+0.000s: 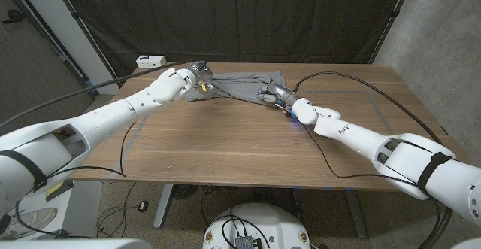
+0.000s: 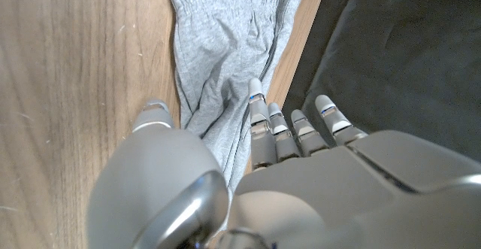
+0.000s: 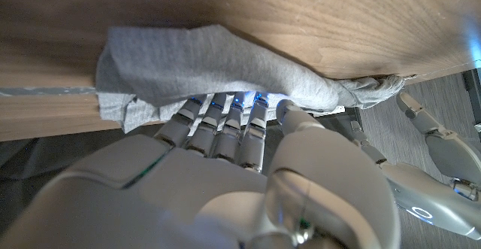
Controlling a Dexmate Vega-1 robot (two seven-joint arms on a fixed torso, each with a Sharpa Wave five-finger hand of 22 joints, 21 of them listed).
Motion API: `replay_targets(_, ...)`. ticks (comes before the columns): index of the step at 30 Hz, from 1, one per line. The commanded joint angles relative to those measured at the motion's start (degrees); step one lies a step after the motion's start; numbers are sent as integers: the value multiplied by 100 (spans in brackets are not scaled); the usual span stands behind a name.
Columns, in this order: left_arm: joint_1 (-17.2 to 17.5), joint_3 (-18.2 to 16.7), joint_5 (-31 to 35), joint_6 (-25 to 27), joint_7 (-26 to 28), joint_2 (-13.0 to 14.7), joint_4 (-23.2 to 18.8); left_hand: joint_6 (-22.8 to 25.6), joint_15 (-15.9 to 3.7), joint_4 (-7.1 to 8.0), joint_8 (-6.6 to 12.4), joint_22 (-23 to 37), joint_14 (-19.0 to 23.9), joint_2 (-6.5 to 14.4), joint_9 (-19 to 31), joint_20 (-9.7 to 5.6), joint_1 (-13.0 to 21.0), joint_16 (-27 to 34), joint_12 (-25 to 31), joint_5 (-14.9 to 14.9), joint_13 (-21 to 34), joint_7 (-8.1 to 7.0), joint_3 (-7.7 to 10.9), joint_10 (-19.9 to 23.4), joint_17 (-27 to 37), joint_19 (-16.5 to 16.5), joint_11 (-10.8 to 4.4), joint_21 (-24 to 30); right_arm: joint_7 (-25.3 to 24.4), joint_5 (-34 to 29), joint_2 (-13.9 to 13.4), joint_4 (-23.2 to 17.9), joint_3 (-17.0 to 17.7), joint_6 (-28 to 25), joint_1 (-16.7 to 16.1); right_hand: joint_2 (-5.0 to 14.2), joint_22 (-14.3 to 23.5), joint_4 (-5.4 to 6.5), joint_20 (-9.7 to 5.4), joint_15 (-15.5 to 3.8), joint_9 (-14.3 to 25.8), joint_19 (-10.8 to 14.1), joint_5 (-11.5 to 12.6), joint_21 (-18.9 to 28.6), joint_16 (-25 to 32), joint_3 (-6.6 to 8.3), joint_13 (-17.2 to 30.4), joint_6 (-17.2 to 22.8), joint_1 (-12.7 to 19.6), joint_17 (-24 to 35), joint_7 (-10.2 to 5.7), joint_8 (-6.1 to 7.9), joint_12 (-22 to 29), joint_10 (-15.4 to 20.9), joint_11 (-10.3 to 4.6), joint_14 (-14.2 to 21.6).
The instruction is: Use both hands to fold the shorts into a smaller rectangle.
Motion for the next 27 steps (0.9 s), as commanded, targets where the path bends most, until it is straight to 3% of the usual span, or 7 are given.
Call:
replay_targets(1, 245, -108, 218, 430, 163, -227, 321, -78, 13, -1, 4, 30, -14, -4, 13, 38, 77, 18, 1, 71, 13, -19, -15, -50, 11, -27, -7, -22, 60, 1, -39, -108, 42, -73, -55, -19, 35, -12, 37, -288, 14, 86, 11, 53, 38, 45, 2, 14, -20, 6, -20, -32, -34, 54, -23, 54)
replay_targets(10, 176, 177, 223, 574, 608, -544, 973, -206, -3, -96, 36, 31, 23, 108, 14, 9, 267, 47, 43, 137, 5, -108, 62, -48, 7, 37, -30, -21, 54, 2, -8, -15, 44, -88, -28, -19, 36, -27, 36, -292, 14, 87, 10, 54, 39, 61, 3, 25, -14, 7, -20, -38, -37, 68, -8, 51)
replay_targets(15, 106, 408, 344, 755, 852, -680, 1311, -282, -6, -249, 79, 30, 105, 180, 16, -33, 527, 78, 86, 190, -1, -204, 145, -7, 1, 162, -63, -2, 76, 51, 59, 178, 40, -8, 36, -19, 36, -28, 40, -285, 15, 87, 9, 54, 41, 65, 3, 27, -16, 10, -19, -42, -38, 74, -5, 49)
replay_targets(20, 12, 611, 385, 842, 1098, -765, 1595, -216, -80, -696, 163, 28, 212, 355, 23, -118, 1270, 92, 139, 264, -7, -371, 390, 68, -8, 344, -188, 6, 53, 67, 149, 373, 10, 62, 105, -20, 36, -33, 36, -288, 15, 89, 7, 55, 46, 69, 3, 24, -18, 13, -17, -49, -43, 73, -5, 52)
replay_targets(21, -13, 673, 427, 847, 1193, -771, 1657, -184, -110, -840, 179, 30, 251, 478, 27, -114, 1533, 95, 149, 257, -9, -402, 504, 92, -10, 366, -215, 0, 30, 73, 171, 427, 4, 99, 117, -21, 36, -34, 40, -282, 15, 88, 7, 55, 46, 70, 3, 27, -18, 12, -17, -48, -45, 71, -3, 53)
replay_targets(22, -38, 713, 419, 817, 1248, -768, 1693, -137, -139, -963, 191, 34, 273, 527, 31, -164, 1720, 86, 176, 220, -9, -567, 561, 169, -16, 427, -261, 10, 45, 75, 193, 487, -11, 126, 143, -19, 36, -33, 35, -286, 15, 89, 7, 55, 46, 71, 3, 27, -19, 13, -17, -49, -45, 71, -5, 51)
replay_targets(27, -119, 855, 359, 879, 1511, -861, 1951, 20, -217, -1269, 225, 48, 429, 857, 48, -236, 2305, 101, 192, 50, -9, -674, 813, 251, -23, 618, -374, 66, 24, 87, 244, 637, -48, 195, 205, -20, 36, -34, 34, -286, 16, 85, 5, 53, 48, 73, 4, 31, -24, 17, -21, -53, -49, 71, -15, 48)
